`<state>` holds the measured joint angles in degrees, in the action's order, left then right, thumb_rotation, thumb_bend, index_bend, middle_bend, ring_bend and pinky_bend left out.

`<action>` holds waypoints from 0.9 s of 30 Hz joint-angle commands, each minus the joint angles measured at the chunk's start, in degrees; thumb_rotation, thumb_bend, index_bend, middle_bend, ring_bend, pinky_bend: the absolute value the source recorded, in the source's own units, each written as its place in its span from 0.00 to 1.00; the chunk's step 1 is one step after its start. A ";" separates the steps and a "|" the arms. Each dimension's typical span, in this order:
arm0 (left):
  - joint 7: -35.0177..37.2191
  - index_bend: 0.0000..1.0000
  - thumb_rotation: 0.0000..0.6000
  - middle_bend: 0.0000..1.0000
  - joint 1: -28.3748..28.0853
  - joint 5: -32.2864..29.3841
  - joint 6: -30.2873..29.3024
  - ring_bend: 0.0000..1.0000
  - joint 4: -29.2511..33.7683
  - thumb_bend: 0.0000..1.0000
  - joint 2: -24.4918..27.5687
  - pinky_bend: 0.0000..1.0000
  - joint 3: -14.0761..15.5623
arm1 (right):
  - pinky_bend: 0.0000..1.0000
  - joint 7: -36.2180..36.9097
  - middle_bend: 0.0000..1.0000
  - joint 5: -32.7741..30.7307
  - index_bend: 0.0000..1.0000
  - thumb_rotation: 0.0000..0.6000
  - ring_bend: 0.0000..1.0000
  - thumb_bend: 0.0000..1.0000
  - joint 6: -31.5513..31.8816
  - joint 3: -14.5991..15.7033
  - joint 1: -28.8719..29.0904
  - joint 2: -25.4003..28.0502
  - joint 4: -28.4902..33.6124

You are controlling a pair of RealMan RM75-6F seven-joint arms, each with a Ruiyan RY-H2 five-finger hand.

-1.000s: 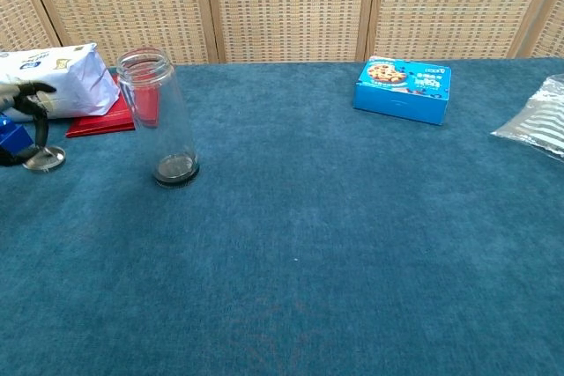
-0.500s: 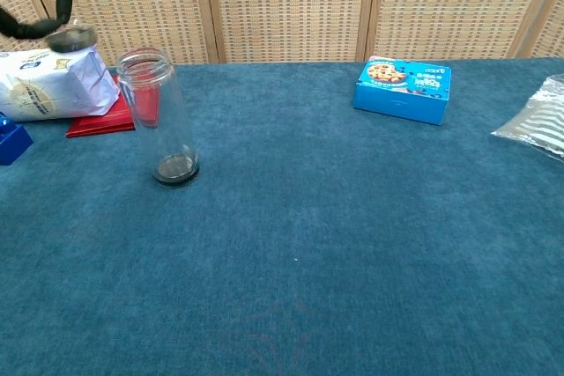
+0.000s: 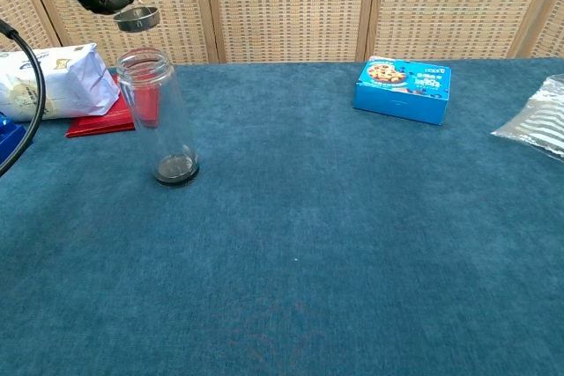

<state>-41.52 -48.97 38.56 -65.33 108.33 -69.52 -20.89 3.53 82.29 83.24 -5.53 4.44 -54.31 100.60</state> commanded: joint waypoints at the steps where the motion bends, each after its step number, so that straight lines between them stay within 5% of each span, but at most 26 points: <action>1: 0.40 0.58 1.00 0.00 -0.79 -0.59 -0.18 0.00 -1.04 0.47 -0.95 0.00 0.82 | 0.00 0.24 0.00 0.00 0.10 1.00 0.00 0.00 0.02 -0.03 -0.03 0.13 0.03; 27: 2.11 0.58 1.00 0.00 -2.58 -0.55 -1.29 0.00 -3.93 0.47 -4.26 0.00 5.23 | 0.00 0.28 0.00 0.52 0.10 1.00 0.00 0.00 0.42 0.12 -0.21 0.20 0.10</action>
<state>-39.35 -51.48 38.04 -66.53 104.54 -73.65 -15.78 3.79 82.83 83.66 -5.41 4.24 -54.10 100.72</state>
